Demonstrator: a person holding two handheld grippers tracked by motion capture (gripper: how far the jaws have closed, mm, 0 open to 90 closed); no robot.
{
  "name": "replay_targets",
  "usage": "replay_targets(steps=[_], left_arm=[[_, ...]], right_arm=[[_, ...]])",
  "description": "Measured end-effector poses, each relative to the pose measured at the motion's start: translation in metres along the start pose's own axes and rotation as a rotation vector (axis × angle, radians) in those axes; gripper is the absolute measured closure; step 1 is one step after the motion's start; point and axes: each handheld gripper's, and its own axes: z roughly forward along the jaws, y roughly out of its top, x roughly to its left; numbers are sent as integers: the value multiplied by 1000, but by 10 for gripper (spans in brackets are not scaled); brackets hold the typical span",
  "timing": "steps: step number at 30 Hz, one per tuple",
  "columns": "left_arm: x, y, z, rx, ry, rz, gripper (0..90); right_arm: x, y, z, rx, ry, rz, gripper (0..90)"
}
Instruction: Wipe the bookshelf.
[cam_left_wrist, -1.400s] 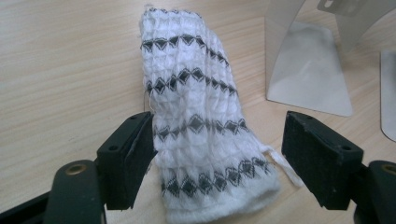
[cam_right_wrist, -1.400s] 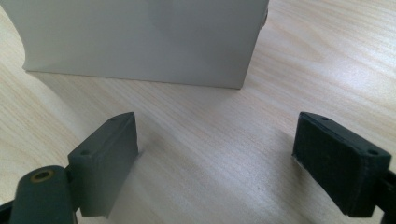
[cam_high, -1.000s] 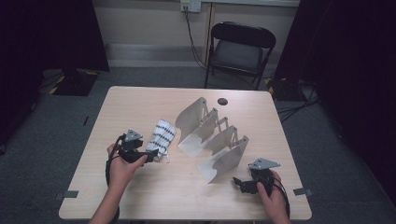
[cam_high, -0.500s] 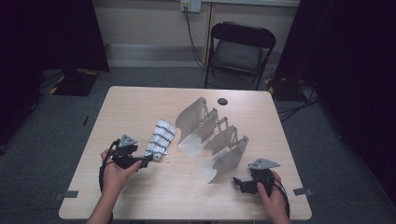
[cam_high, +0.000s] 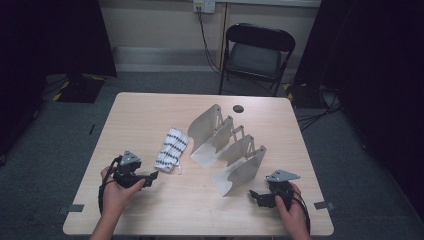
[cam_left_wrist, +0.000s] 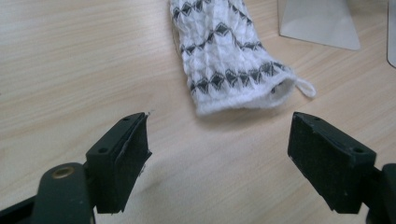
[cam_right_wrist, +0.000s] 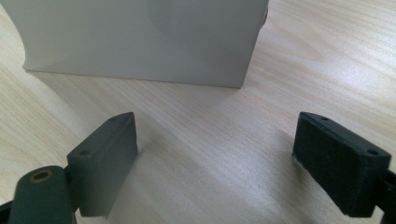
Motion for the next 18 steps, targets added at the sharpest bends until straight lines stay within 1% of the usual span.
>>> replay_targets(steps=[2, 5, 6, 8, 10, 11, 12, 15, 18], left_arm=[[-1, -2, -1, 6, 2, 12, 210], [-2, -7, -3, -2, 1, 14, 210], [-2, -8, -3, -1, 0, 25, 208], [-3, -11, -4, 16, 5, 71, 200], [-3, -13, -5, 21, 3, 74, 194], [-3, -15, -6, 11, 6, 61, 194], [-2, -15, -7, 20, 11, 75, 193], [0, -18, -6, 28, 11, 80, 186], [1, -21, -5, 45, 16, 107, 178]], right_arm=[[0, 0, 0, 0, 0, 0, 133], [0, 0, 0, 0, 0, 0, 133], [0, 0, 0, 0, 0, 0, 133], [0, 0, 0, 0, 0, 0, 132], [0, 0, 0, 0, 0, 1, 132], [0, 0, 0, 0, 0, 0, 132], [0, 0, 0, 0, 0, 0, 132], [0, 0, 0, 0, 0, 0, 133], [0, 0, 0, 0, 0, 0, 132]])
